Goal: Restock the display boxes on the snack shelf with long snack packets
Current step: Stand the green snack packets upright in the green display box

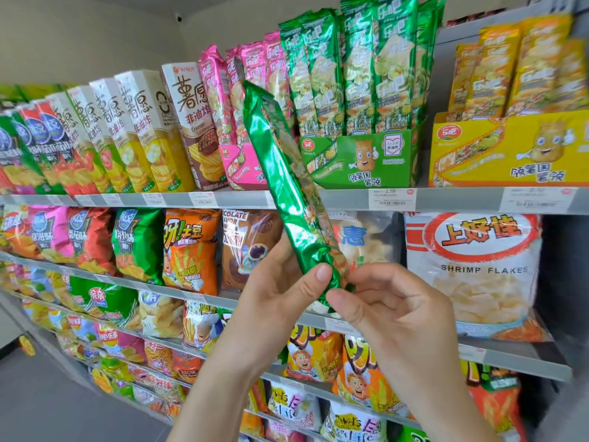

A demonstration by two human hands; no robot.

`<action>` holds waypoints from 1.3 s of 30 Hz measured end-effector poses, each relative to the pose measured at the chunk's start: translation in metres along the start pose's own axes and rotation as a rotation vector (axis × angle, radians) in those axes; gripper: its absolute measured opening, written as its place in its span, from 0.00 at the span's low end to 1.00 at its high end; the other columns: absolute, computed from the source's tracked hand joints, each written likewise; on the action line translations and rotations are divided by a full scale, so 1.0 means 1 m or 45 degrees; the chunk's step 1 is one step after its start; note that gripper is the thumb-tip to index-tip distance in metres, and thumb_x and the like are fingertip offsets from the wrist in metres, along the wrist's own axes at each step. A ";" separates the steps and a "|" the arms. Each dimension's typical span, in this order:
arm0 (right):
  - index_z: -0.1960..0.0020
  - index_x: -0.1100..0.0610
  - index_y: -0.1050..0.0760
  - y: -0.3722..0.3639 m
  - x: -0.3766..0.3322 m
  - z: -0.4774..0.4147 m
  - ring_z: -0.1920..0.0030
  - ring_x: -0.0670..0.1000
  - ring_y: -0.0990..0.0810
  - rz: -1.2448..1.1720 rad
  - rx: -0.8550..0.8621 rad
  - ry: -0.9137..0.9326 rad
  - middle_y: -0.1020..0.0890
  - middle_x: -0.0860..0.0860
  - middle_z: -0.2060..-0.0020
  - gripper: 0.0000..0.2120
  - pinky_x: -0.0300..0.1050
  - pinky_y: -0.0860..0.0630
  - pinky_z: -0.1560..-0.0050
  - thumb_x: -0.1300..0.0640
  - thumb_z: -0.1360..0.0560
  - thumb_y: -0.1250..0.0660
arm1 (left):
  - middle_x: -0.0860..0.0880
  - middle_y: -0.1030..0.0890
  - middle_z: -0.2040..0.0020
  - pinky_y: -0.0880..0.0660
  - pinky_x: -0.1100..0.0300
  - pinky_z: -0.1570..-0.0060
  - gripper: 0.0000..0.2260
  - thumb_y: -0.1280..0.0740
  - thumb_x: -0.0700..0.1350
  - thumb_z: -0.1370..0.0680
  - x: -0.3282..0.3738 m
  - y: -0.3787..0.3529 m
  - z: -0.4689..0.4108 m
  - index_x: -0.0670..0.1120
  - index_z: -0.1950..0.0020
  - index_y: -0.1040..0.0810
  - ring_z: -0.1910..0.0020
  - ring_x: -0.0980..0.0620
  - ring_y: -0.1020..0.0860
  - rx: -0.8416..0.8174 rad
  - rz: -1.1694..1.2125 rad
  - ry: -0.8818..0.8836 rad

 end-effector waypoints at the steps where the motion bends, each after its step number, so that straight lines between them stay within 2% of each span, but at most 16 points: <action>1: 0.56 0.45 0.19 -0.001 -0.004 0.000 0.61 0.48 0.17 0.125 -0.019 0.047 0.16 0.47 0.61 0.13 0.35 0.23 0.63 0.39 0.35 0.25 | 0.43 0.19 0.39 0.24 0.51 0.40 0.16 0.34 0.46 0.21 0.000 0.001 0.002 0.46 0.33 0.26 0.38 0.43 0.22 0.015 -0.035 -0.012; 3: 0.57 0.45 0.20 -0.003 -0.010 -0.002 0.56 0.50 0.19 0.321 -0.092 0.136 0.19 0.46 0.58 0.13 0.38 0.24 0.62 0.37 0.32 0.30 | 0.46 0.18 0.41 0.23 0.57 0.44 0.15 0.35 0.47 0.21 0.001 0.006 0.005 0.46 0.35 0.24 0.40 0.46 0.20 0.053 -0.077 -0.030; 5: 0.56 0.46 0.20 -0.001 -0.013 -0.009 0.52 0.50 0.20 0.342 -0.139 0.144 0.21 0.46 0.55 0.14 0.41 0.24 0.60 0.36 0.30 0.32 | 0.48 0.17 0.42 0.23 0.59 0.46 0.15 0.35 0.48 0.22 0.001 0.008 0.009 0.47 0.36 0.23 0.41 0.48 0.20 0.063 -0.094 -0.021; 9: 0.44 0.48 0.24 0.000 -0.010 -0.029 0.52 0.46 0.16 0.000 -0.176 -0.042 0.16 0.47 0.52 0.23 0.37 0.21 0.56 0.40 0.34 0.24 | 0.48 0.16 0.43 0.22 0.59 0.47 0.15 0.31 0.47 0.21 -0.008 -0.004 0.016 0.48 0.35 0.22 0.43 0.50 0.19 -0.051 -0.111 0.050; 11: 0.39 0.48 0.26 -0.001 -0.013 -0.037 0.55 0.49 0.15 -0.069 -0.166 -0.043 0.14 0.49 0.54 0.26 0.40 0.19 0.57 0.47 0.34 0.25 | 0.45 0.17 0.43 0.22 0.54 0.45 0.21 0.27 0.50 0.26 -0.016 -0.009 0.019 0.50 0.33 0.23 0.43 0.47 0.19 -0.078 -0.090 0.101; 14: 0.38 0.48 0.26 0.005 -0.023 -0.041 0.58 0.49 0.14 -0.114 -0.083 0.040 0.13 0.50 0.56 0.24 0.39 0.19 0.59 0.53 0.31 0.24 | 0.42 0.18 0.40 0.22 0.48 0.41 0.34 0.21 0.55 0.34 -0.028 -0.011 0.023 0.52 0.29 0.27 0.40 0.41 0.21 -0.095 -0.045 0.167; 17: 0.41 0.47 0.26 0.015 -0.032 -0.046 0.61 0.49 0.15 -0.124 -0.013 0.112 0.14 0.51 0.57 0.21 0.44 0.18 0.60 0.55 0.32 0.25 | 0.48 0.17 0.41 0.22 0.59 0.47 0.25 0.22 0.53 0.32 -0.030 -0.011 0.023 0.54 0.36 0.21 0.43 0.51 0.19 -0.081 -0.099 0.144; 19: 0.42 0.47 0.28 0.016 -0.034 -0.049 0.59 0.50 0.15 -0.128 -0.024 0.111 0.14 0.52 0.56 0.22 0.50 0.17 0.57 0.54 0.32 0.25 | 0.49 0.16 0.42 0.22 0.59 0.48 0.24 0.22 0.56 0.33 -0.030 -0.009 0.021 0.54 0.38 0.19 0.45 0.52 0.19 -0.030 -0.089 0.139; 22: 0.43 0.47 0.31 0.017 -0.043 -0.058 0.53 0.49 0.16 -0.170 -0.126 0.113 0.15 0.50 0.52 0.23 0.46 0.20 0.53 0.52 0.33 0.25 | 0.49 0.16 0.44 0.22 0.55 0.47 0.19 0.25 0.52 0.28 -0.029 -0.012 0.015 0.53 0.38 0.20 0.48 0.51 0.19 -0.065 -0.130 0.140; 25: 0.37 0.48 0.33 0.030 -0.068 -0.075 0.50 0.48 0.16 -0.296 -0.226 0.131 0.15 0.51 0.49 0.26 0.41 0.21 0.52 0.52 0.30 0.25 | 0.49 0.17 0.50 0.27 0.51 0.52 0.19 0.30 0.51 0.26 -0.023 -0.021 0.005 0.46 0.37 0.21 0.58 0.50 0.21 -0.137 -0.078 0.159; 29: 0.27 0.46 0.40 0.058 -0.107 -0.105 0.51 0.51 0.17 -0.218 -0.204 0.275 0.15 0.53 0.49 0.37 0.47 0.20 0.53 0.58 0.30 0.28 | 0.39 0.20 0.49 0.25 0.57 0.55 0.21 0.32 0.49 0.23 0.002 -0.038 -0.018 0.40 0.33 0.24 0.61 0.46 0.22 -0.263 0.078 0.110; 31: 0.25 0.46 0.44 0.069 -0.126 -0.115 0.54 0.51 0.17 -0.148 -0.185 0.361 0.14 0.53 0.51 0.39 0.46 0.20 0.56 0.60 0.29 0.29 | 0.34 0.20 0.53 0.24 0.59 0.57 0.22 0.34 0.46 0.23 0.017 -0.044 -0.035 0.40 0.31 0.27 0.61 0.46 0.20 -0.241 -0.044 0.107; 32: 0.25 0.46 0.44 0.076 -0.136 -0.120 0.55 0.50 0.17 -0.108 -0.149 0.417 0.14 0.53 0.53 0.39 0.45 0.20 0.56 0.61 0.29 0.29 | 0.35 0.18 0.54 0.24 0.60 0.58 0.20 0.35 0.46 0.23 0.028 -0.044 -0.044 0.43 0.31 0.25 0.61 0.47 0.19 -0.194 -0.172 0.086; 35: 0.26 0.45 0.45 0.104 -0.172 -0.133 0.57 0.52 0.15 0.037 0.074 0.631 0.14 0.54 0.52 0.39 0.49 0.18 0.55 0.60 0.29 0.27 | 0.52 0.15 0.59 0.23 0.62 0.58 0.09 0.33 0.46 0.20 0.086 -0.045 -0.077 0.60 0.44 0.20 0.61 0.57 0.20 0.083 -0.666 -0.228; 37: 0.24 0.47 0.49 0.124 -0.196 -0.145 0.45 0.56 0.17 0.206 0.263 0.744 0.19 0.58 0.41 0.42 0.59 0.21 0.45 0.53 0.30 0.28 | 0.58 0.16 0.59 0.26 0.67 0.59 0.11 0.32 0.41 0.21 0.130 -0.052 -0.100 0.59 0.49 0.18 0.61 0.63 0.22 0.254 -0.917 -0.466; 39: 0.22 0.49 0.52 0.139 -0.216 -0.157 0.32 0.58 0.26 0.412 0.401 0.803 0.28 0.58 0.30 0.46 0.61 0.28 0.34 0.48 0.32 0.29 | 0.60 0.17 0.58 0.26 0.69 0.59 0.09 0.31 0.41 0.22 0.170 -0.067 -0.120 0.54 0.49 0.16 0.61 0.64 0.22 0.364 -1.130 -0.676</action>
Point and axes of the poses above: each hand's wrist, its own z-axis away from the middle knuckle, its own y-axis out of the back of the hand, x = y × z, the point moved 9 cm from there along -z, towards the middle knuckle
